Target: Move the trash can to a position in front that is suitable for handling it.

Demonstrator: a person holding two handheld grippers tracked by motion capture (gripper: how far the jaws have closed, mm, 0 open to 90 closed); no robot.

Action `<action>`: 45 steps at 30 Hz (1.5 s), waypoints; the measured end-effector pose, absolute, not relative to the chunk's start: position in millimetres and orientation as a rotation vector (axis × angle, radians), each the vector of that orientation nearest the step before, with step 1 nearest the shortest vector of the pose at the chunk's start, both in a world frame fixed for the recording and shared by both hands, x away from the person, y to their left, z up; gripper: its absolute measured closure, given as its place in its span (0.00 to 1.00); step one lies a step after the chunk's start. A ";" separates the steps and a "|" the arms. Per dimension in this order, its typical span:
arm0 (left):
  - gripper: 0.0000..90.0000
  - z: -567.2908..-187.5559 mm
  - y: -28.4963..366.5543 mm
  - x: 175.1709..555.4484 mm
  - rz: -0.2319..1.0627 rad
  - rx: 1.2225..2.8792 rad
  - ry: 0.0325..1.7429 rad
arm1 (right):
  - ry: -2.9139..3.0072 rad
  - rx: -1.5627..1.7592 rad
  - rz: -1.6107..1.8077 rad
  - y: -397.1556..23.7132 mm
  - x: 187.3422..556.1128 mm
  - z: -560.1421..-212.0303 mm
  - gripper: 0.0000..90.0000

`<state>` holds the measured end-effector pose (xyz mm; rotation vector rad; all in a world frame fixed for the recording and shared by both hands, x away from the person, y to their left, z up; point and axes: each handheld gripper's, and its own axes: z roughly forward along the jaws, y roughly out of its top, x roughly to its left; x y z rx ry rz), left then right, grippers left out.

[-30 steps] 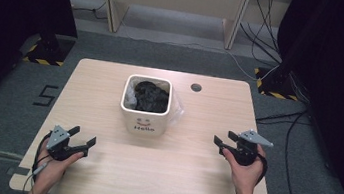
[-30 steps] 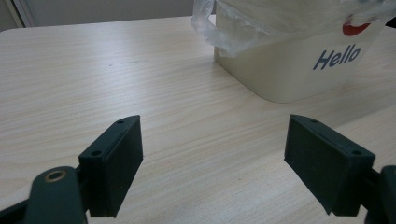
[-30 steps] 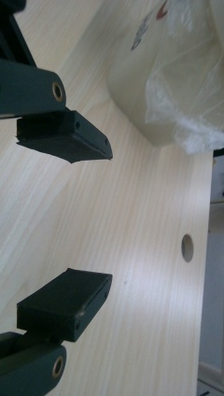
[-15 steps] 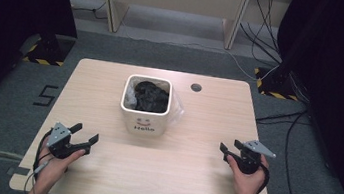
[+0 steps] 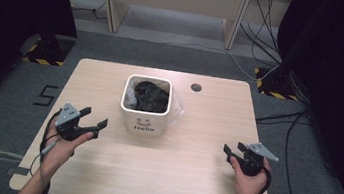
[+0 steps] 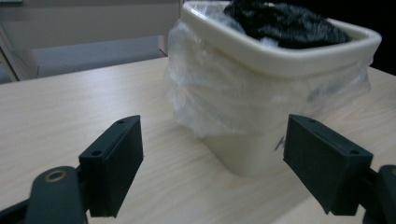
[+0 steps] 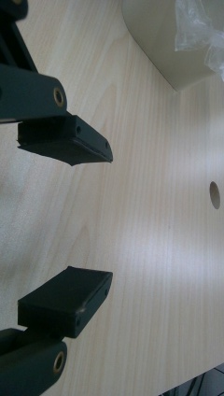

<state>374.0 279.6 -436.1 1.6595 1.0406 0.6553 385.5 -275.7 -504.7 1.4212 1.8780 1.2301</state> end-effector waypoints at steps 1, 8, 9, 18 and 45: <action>0.21 -436.1 279.6 374.0 0.655 1.660 1.041 | 1.878 1.421 1.230 -275.7 385.5 -504.7 0.41; 0.24 -410.1 268.1 397.7 0.634 1.673 1.019 | 1.879 1.433 1.226 -276.7 385.9 -508.1 0.40; 0.25 -405.3 264.7 403.6 0.627 1.682 1.022 | 1.879 1.433 1.225 -276.7 386.0 -508.4 0.40; 0.31 -385.6 248.5 436.7 0.618 1.747 1.081 | 1.892 1.427 1.222 -275.0 386.5 -510.2 0.40; 0.67 -378.1 209.6 505.7 0.634 1.855 1.341 | 1.911 1.425 1.226 -274.0 386.6 -510.3 0.40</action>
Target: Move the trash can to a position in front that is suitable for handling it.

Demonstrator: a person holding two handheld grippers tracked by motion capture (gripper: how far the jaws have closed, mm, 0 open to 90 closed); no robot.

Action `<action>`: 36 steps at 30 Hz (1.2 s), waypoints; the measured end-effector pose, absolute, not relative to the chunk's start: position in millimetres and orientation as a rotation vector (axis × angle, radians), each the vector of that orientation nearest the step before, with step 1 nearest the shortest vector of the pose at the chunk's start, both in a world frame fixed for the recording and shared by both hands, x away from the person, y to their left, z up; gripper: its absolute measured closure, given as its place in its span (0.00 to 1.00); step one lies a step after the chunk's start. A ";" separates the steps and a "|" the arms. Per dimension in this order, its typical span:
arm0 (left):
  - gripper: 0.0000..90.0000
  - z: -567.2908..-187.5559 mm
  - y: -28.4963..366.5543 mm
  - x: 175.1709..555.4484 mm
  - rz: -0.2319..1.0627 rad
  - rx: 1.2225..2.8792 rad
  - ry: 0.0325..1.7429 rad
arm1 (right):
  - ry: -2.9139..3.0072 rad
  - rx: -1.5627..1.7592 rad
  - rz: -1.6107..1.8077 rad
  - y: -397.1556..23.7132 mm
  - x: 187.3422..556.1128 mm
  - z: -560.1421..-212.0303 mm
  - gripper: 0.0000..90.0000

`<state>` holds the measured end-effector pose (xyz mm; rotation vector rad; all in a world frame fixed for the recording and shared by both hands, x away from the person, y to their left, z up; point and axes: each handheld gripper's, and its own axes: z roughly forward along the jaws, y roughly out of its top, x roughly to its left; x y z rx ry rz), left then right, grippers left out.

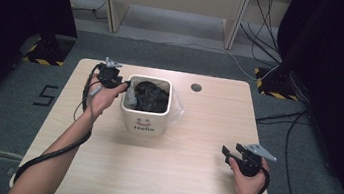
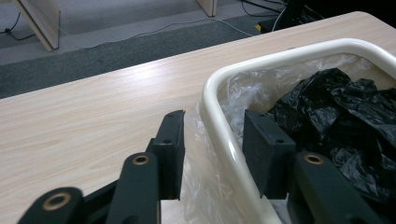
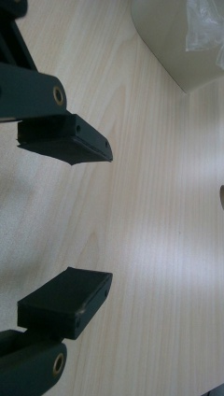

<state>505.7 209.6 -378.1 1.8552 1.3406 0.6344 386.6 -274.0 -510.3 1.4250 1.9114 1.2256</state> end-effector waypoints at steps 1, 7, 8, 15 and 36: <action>0.68 -378.1 208.9 506.7 0.633 1.853 1.349 | 1.910 1.425 1.226 -273.9 386.5 -510.4 0.40; 0.74 -375.9 201.9 511.6 0.651 1.854 1.385 | 1.913 1.427 1.225 -273.7 386.9 -510.5 0.39; 0.75 -375.6 200.7 512.5 0.660 1.858 1.392 | 1.914 1.427 1.224 -273.6 386.9 -510.5 0.39; 0.78 -375.3 190.7 519.0 0.666 1.878 1.420 | 1.915 1.426 1.227 -273.6 386.8 -510.5 0.39; 0.86 -378.2 180.9 526.0 0.721 1.880 1.515 | 1.920 1.436 1.225 -273.9 387.1 -510.5 0.39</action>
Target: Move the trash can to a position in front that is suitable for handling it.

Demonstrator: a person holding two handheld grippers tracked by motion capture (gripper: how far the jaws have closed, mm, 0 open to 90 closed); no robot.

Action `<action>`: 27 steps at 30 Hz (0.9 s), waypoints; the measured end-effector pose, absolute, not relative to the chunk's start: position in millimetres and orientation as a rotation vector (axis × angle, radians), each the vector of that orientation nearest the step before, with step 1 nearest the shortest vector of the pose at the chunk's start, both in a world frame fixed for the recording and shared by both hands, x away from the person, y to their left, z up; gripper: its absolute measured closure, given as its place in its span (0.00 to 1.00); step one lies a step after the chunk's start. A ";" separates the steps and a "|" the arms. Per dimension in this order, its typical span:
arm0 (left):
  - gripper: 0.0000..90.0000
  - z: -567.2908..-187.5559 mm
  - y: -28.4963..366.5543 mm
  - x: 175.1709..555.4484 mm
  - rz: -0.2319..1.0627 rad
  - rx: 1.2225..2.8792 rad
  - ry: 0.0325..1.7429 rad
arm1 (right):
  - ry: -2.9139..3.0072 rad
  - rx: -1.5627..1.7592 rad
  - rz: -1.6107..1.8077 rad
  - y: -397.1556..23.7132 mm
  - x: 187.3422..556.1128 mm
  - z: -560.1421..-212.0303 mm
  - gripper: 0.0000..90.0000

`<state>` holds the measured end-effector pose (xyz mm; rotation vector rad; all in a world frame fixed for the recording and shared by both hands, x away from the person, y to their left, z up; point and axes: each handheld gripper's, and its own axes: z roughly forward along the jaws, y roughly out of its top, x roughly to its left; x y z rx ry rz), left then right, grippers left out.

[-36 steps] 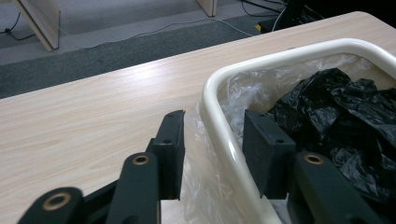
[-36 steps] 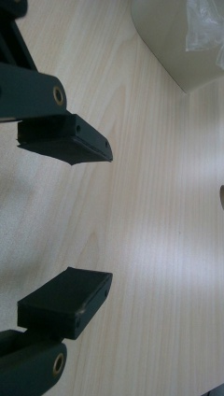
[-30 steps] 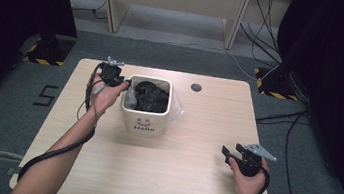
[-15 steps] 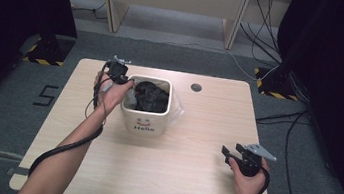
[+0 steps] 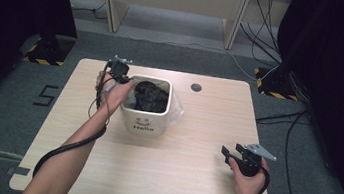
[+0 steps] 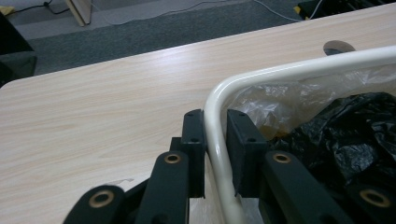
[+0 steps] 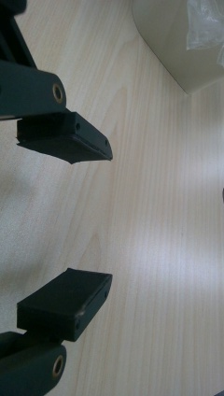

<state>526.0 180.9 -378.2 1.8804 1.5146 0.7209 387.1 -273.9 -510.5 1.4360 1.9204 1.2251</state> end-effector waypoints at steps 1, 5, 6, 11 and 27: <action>0.87 -378.0 179.9 526.3 0.728 1.882 1.521 | 1.922 1.435 1.226 -274.0 387.3 -510.5 0.39; 0.89 -377.0 176.8 527.6 0.752 1.885 1.539 | 1.922 1.440 1.227 -274.0 387.1 -510.4 0.38; 0.89 -376.9 176.3 528.0 0.756 1.886 1.540 | 1.920 1.441 1.228 -274.0 387.2 -510.5 0.38; 0.89 -375.2 174.8 528.6 0.763 1.888 1.548 | 1.926 1.440 1.228 -274.2 387.8 -510.7 0.38; 0.90 -356.1 177.8 526.0 0.730 1.878 1.539 | 1.927 1.436 1.223 -273.6 387.9 -510.7 0.38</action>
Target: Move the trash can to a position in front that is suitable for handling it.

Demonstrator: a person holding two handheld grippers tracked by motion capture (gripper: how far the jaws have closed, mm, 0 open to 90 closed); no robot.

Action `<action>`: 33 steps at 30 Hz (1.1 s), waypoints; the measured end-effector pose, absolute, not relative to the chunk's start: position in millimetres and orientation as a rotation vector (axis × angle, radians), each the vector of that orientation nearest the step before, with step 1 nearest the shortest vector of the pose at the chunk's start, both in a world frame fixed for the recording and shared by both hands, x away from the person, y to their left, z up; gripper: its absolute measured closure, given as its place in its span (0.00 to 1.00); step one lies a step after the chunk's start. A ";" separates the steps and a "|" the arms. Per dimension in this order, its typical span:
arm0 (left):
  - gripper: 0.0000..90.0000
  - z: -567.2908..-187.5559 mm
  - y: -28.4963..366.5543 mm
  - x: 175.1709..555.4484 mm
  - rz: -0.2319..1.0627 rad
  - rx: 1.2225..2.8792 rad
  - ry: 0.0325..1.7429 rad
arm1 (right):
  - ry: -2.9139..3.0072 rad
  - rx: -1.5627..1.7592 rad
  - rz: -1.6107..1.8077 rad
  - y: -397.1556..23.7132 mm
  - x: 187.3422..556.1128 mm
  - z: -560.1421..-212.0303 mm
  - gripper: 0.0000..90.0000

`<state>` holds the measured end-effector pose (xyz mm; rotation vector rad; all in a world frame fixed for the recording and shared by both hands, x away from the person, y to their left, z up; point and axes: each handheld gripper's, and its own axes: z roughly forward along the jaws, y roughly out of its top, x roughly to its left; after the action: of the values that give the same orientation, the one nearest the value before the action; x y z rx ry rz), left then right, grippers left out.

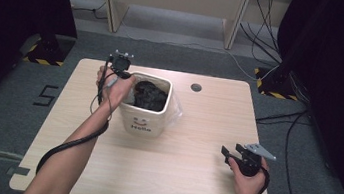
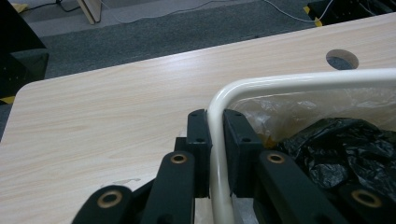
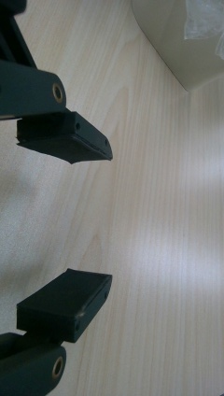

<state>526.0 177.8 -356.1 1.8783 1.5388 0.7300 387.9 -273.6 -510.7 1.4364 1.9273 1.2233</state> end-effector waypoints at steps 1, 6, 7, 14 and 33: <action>0.90 -355.0 178.4 525.5 0.731 1.878 1.533 | 1.928 1.437 1.223 -273.5 387.9 -510.7 0.38; 0.90 -349.5 181.3 523.6 0.723 1.870 1.523 | 1.926 1.443 1.221 -273.4 387.9 -510.7 0.38; 0.90 -348.6 182.0 523.5 0.723 1.869 1.524 | 1.926 1.439 1.222 -273.6 388.0 -510.7 0.38; 0.90 -343.1 191.0 522.0 0.710 1.856 1.528 | 1.926 1.441 1.221 -273.6 388.0 -510.7 0.38; 0.90 -333.5 213.0 520.1 0.703 1.826 1.546 | 1.923 1.447 1.220 -273.6 387.7 -510.7 0.38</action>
<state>520.1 213.0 -333.5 1.8260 1.5464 0.7034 387.7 -273.6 -510.7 1.4471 1.9227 1.2202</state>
